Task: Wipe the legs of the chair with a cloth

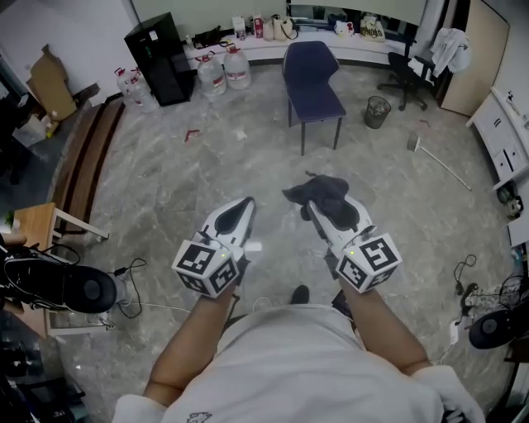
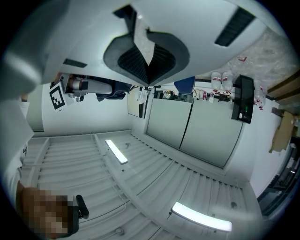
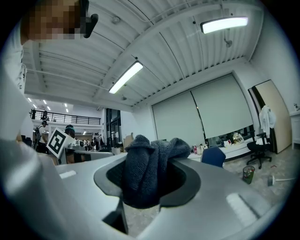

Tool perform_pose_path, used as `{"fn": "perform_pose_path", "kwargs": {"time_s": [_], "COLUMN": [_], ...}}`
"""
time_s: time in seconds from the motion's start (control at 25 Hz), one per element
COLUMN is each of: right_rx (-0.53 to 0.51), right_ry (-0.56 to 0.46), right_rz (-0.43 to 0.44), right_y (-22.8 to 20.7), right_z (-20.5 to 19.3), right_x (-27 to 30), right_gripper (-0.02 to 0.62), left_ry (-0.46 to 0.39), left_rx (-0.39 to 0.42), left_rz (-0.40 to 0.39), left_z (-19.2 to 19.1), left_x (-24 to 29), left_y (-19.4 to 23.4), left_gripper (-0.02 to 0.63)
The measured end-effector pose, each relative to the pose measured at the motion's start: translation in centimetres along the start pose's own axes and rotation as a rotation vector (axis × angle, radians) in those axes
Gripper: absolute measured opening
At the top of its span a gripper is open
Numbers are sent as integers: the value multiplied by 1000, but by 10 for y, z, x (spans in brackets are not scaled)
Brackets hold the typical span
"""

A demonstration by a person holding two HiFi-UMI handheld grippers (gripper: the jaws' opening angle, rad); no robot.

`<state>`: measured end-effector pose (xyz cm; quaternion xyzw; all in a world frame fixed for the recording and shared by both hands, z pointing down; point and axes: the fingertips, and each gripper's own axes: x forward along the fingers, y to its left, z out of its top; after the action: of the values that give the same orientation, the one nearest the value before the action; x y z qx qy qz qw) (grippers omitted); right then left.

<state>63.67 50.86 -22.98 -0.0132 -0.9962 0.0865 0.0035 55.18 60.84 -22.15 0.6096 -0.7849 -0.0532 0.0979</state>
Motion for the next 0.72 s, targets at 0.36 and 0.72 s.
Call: {"fn": "perform_pose_path", "kwargs": {"time_s": [0.36,0.72], "right_rx": [11,29], "right_ry": [34,53], "right_rz": [18,-36], "right_y": [-72,-102], "right_z": [6,-8], "right_x": [75,198], "right_gripper": [152,152], "left_ry": [-15,14], "left_rx": [-7,-43], "left_rz": [3,-119], "left_z": [26,33], "left_x": [84,161], "left_y": [60,178], "left_gripper": [5,5]}}
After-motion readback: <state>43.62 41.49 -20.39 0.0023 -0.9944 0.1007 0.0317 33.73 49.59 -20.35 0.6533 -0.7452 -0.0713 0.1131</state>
